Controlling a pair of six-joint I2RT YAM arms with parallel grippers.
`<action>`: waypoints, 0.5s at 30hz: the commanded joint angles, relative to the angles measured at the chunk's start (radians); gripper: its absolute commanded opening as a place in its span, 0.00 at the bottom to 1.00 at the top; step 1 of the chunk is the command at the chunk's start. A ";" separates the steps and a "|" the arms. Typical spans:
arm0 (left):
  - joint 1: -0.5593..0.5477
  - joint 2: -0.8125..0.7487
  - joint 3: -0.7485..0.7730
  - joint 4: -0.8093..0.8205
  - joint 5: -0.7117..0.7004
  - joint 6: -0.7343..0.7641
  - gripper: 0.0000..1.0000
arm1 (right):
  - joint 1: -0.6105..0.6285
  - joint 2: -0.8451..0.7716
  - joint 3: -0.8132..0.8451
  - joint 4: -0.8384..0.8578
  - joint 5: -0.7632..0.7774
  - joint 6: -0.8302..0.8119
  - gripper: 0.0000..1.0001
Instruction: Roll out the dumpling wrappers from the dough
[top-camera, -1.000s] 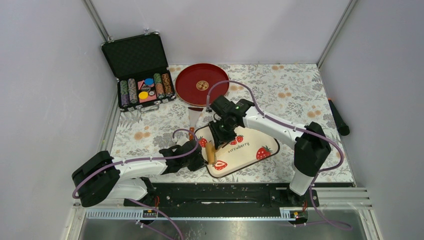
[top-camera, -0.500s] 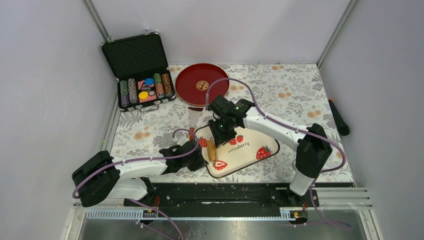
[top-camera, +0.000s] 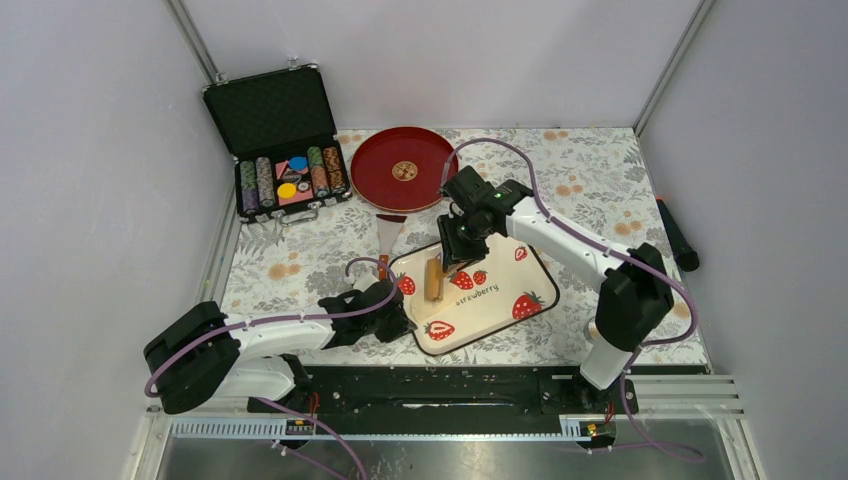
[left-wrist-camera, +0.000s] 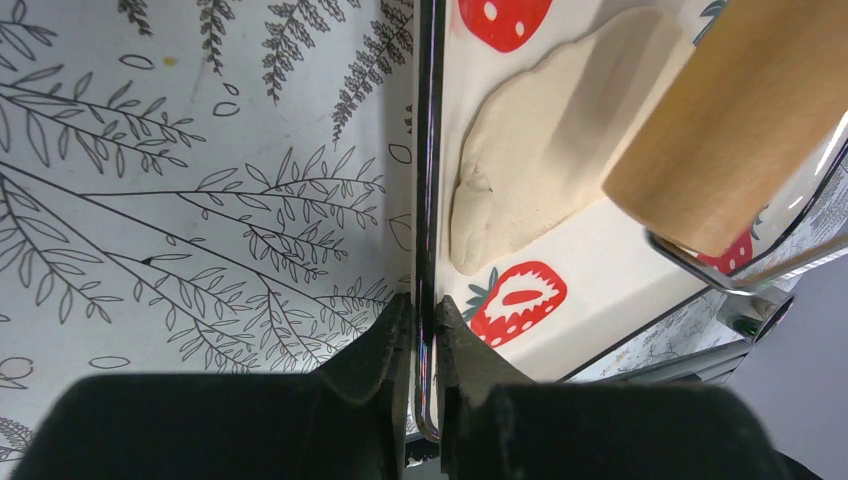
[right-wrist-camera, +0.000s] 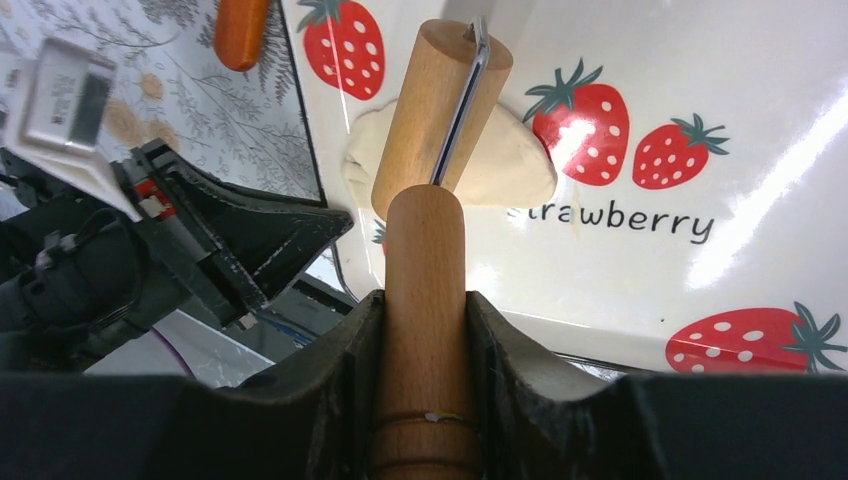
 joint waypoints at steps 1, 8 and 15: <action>-0.001 0.029 -0.002 -0.080 -0.048 -0.001 0.00 | 0.007 0.037 -0.002 -0.031 0.005 0.007 0.00; 0.000 0.030 -0.002 -0.081 -0.048 -0.001 0.00 | 0.012 0.095 -0.042 -0.112 0.077 -0.036 0.00; 0.000 0.026 -0.004 -0.081 -0.047 -0.002 0.00 | -0.012 0.126 -0.079 -0.149 0.115 -0.027 0.00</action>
